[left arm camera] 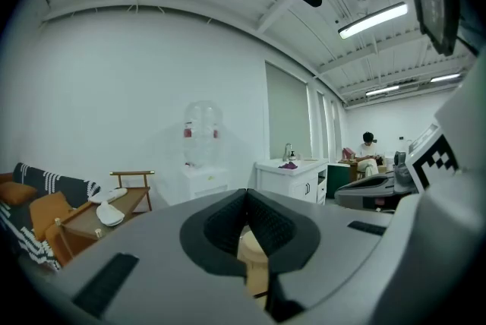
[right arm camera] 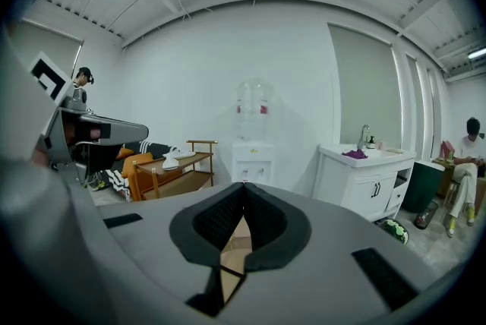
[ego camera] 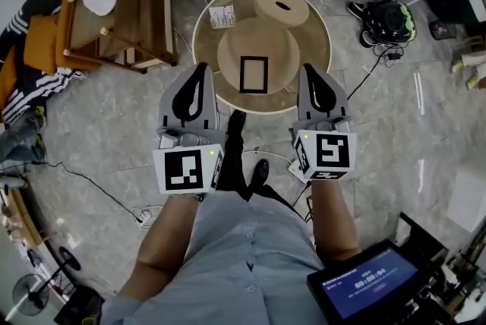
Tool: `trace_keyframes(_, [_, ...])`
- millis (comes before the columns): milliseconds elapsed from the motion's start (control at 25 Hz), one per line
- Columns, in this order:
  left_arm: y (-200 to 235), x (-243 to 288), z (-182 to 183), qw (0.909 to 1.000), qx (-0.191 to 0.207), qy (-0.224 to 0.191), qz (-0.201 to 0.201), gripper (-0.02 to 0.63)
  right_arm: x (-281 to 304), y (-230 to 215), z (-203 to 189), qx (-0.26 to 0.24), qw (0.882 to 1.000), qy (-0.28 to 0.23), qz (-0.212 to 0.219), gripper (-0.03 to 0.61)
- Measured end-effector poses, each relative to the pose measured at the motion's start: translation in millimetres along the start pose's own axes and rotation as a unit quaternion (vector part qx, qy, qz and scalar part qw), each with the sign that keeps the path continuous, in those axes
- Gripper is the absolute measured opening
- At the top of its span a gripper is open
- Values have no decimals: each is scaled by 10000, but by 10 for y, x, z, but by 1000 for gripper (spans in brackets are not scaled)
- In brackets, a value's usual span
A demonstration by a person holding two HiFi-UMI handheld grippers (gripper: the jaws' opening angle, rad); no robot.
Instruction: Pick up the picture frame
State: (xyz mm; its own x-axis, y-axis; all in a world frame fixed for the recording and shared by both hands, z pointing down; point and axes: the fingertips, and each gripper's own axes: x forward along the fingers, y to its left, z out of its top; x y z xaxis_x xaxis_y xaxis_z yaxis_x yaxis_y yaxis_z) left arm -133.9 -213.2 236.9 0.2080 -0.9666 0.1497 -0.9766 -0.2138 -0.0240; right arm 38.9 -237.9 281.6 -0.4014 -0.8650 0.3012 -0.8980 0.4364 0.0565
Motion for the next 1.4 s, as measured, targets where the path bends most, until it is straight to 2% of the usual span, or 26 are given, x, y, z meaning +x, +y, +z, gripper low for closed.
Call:
trace_keyframes(200, [254,319,-400,9992,-119,391,-9,11,398,36,-382,85,9990,447,11,14])
trace_keyframes(480, [359,787,-1005,9955,-222,910,-140,11,887,-24,-1006,269,9947,993,14,14])
trace_keyframes(960, [350,1589,-2070,9816,-308,1831,-451,11,1513,-130,-2179,794,9775,1955,19,15])
trace_keyframes(1400, [380,1800,-2801,9703,-497,2289,-604,11,1708,11,-2984,1029,9625,2509,-19,15])
